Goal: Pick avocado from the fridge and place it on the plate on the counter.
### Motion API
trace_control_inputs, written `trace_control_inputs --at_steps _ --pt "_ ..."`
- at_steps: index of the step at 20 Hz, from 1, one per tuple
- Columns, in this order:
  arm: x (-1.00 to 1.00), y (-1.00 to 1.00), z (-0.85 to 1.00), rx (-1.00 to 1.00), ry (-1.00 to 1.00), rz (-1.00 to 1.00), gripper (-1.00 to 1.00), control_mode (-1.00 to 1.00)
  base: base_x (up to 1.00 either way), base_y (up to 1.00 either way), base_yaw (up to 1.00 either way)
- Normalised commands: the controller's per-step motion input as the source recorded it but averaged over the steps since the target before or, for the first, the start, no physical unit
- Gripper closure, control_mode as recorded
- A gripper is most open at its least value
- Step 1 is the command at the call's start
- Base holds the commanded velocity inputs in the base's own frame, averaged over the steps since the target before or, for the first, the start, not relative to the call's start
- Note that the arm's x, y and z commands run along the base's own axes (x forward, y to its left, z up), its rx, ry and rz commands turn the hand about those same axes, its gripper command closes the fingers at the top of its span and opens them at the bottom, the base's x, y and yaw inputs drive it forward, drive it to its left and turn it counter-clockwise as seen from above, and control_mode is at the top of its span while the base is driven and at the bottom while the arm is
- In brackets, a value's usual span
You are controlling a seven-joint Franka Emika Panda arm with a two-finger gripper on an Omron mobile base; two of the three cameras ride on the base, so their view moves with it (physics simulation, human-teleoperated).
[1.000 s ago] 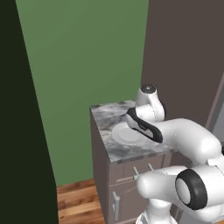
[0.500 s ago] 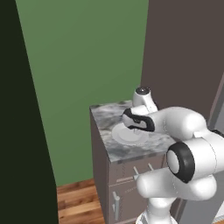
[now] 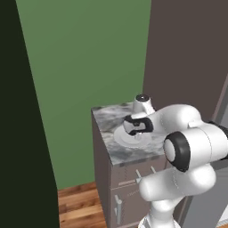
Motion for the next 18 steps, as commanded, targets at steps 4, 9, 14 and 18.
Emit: trace_control_inputs --at_steps 4,9,14,18 --pt "0.24 0.00 -0.42 0.00 0.02 0.00 1.00 -1.00 0.00 0.00 0.00" --pt "0.29 0.00 -0.37 0.01 0.01 0.00 1.00 -1.00 0.00 0.00 0.00" --pt "0.31 0.00 -0.33 0.00 0.01 0.00 1.00 -1.00 0.00 0.00 0.00" --pt "0.32 0.00 -0.34 0.00 0.03 0.00 1.00 -1.00 0.00 0.00 0.00"
